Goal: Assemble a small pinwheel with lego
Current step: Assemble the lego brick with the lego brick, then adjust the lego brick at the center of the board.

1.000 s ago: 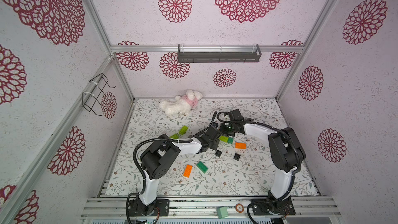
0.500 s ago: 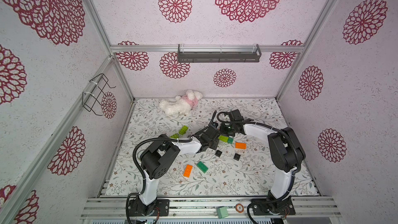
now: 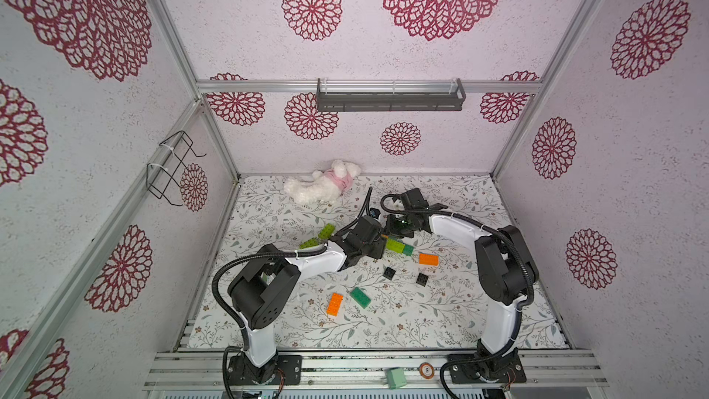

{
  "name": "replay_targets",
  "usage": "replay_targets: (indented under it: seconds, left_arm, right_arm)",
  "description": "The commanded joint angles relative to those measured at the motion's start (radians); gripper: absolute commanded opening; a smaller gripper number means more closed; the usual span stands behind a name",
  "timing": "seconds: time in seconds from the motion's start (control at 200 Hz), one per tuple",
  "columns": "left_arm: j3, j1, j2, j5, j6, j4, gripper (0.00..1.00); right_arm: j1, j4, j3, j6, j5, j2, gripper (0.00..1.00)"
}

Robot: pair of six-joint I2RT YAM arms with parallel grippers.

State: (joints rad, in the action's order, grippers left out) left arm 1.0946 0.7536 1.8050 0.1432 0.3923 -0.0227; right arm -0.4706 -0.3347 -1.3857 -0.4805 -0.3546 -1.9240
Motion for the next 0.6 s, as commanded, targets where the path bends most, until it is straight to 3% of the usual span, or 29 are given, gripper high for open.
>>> replay_targets:
  seconds: [0.0, 0.06, 0.18, 0.245, 0.36, 0.595]
  left_arm:
    - [-0.062, -0.016, -0.115, 0.007, 0.006, 0.045, 0.69]
    - [-0.106, -0.020, -0.198, 0.040, 0.017, 0.048, 0.71]
    - [-0.227, -0.026, -0.411, 0.180, 0.026, 0.080, 0.80]
    - [-0.271, -0.041, -0.518, 0.227, 0.021, 0.070, 0.86]
    - [-0.273, -0.110, -0.646, 0.171, 0.046, -0.043, 1.00]
    - [-0.206, -0.326, -0.744, -0.151, 0.187, -0.190, 0.97]
  right_arm:
    - [0.004, -0.043, -0.030, 0.045, -0.007, 0.061, 0.23]
    - [0.011, -0.070, -0.027, 0.067, 0.027, 0.079, 0.34]
    - [0.022, -0.132, -0.006, 0.122, 0.137, 0.107, 0.81]
    - [0.031, -0.138, 0.013, 0.135, 0.167, 0.119, 0.98]
    - [0.057, -0.103, 0.048, 0.135, 0.130, 0.124, 0.99]
    - [0.061, -0.037, 0.043, 0.138, 0.047, 0.060, 0.99]
